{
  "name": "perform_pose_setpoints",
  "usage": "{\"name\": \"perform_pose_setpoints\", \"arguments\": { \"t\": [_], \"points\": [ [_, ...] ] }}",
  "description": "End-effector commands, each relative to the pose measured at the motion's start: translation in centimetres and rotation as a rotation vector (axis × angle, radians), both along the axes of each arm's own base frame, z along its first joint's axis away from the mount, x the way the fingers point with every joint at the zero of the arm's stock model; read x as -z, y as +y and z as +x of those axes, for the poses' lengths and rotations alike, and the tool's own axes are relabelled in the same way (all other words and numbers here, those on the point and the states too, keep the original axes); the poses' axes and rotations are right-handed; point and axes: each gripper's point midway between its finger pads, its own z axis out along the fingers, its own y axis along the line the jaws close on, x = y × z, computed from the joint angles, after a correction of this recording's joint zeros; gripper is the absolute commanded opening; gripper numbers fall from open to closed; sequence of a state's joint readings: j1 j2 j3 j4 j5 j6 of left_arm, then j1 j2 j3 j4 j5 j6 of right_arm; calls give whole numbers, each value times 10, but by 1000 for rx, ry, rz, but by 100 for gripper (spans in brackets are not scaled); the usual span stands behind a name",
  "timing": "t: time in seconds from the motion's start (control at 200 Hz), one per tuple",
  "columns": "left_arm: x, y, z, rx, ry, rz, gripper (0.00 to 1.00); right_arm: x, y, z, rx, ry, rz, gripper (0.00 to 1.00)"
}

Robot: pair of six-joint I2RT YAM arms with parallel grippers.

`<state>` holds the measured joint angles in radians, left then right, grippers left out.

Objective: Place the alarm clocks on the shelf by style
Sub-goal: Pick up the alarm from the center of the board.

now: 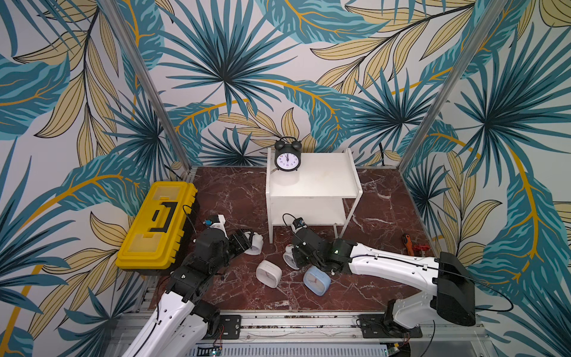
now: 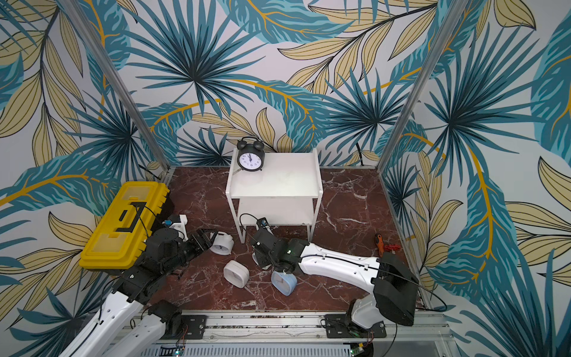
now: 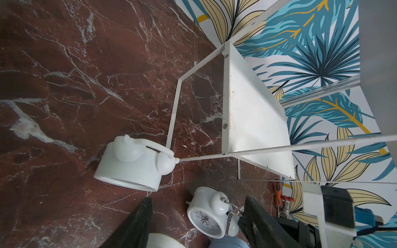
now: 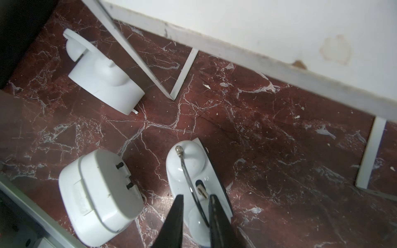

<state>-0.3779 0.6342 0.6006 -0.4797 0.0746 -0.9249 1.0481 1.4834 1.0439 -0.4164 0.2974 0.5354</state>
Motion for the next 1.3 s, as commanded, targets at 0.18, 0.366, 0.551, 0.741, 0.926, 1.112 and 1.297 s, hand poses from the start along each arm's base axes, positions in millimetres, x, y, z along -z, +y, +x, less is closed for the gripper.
{"name": "perform_pose_setpoints", "arguments": {
  "t": [0.18, 0.366, 0.551, 0.741, 0.926, 1.112, 1.297],
  "points": [
    [7, 0, 8, -20, -13, -13, 69, 8, 0, 4, -35, 0, -64, 14],
    [-4, 1, 12, -22, -42, 5, 69, 11, 3, 7, -49, -2, -75, 8],
    [-7, 2, 13, -27, -47, 7, 69, 6, -7, 10, -36, -21, -95, 0],
    [-9, 2, 13, -26, -44, 12, 69, -35, -11, 7, -52, -73, -35, 0],
    [-21, 4, 12, -23, -59, 34, 72, -75, -20, -11, -93, -87, 44, 0],
    [-26, 9, 7, -3, -52, 103, 80, -105, -32, -38, -173, -85, 152, 0],
    [-49, -2, 10, 77, -99, 124, 80, -139, -46, -54, -214, -138, 254, 0]
  ]
}}
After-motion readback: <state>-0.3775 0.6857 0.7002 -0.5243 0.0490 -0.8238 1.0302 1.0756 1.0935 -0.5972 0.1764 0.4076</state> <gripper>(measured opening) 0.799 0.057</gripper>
